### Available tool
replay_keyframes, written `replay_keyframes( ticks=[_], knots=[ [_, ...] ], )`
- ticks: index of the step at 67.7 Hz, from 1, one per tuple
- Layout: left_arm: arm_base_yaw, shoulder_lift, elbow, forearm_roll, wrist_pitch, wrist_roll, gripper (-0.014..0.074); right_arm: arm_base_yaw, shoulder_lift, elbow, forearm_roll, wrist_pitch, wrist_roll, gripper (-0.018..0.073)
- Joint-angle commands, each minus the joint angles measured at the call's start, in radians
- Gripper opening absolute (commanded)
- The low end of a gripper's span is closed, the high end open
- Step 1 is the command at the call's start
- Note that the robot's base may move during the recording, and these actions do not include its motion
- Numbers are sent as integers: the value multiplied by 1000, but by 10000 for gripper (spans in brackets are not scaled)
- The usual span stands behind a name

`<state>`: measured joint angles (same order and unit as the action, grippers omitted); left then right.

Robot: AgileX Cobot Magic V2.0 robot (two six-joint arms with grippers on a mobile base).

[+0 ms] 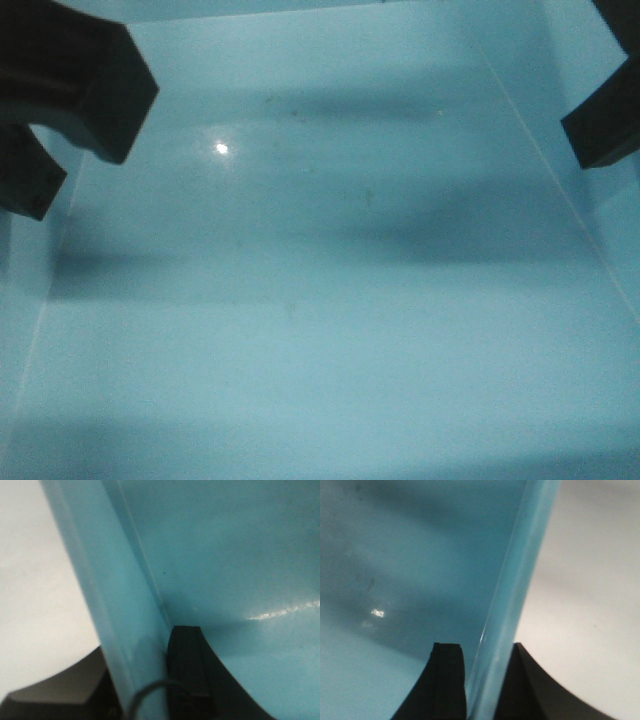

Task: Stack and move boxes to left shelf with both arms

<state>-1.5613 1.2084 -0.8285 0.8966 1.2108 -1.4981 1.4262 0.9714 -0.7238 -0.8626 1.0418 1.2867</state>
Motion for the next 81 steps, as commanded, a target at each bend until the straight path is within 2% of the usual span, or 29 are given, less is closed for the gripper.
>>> replay_keyframes(
  ticks=[1,81],
  knots=[
    [-20,-19,-29,137,-79,44,-3,12,-17,-46,-164,-161,-25,37],
    [-20,-19,-29,137,-79,44,-3,12,-17,-46,-164,-160,-25,37]
  ],
)
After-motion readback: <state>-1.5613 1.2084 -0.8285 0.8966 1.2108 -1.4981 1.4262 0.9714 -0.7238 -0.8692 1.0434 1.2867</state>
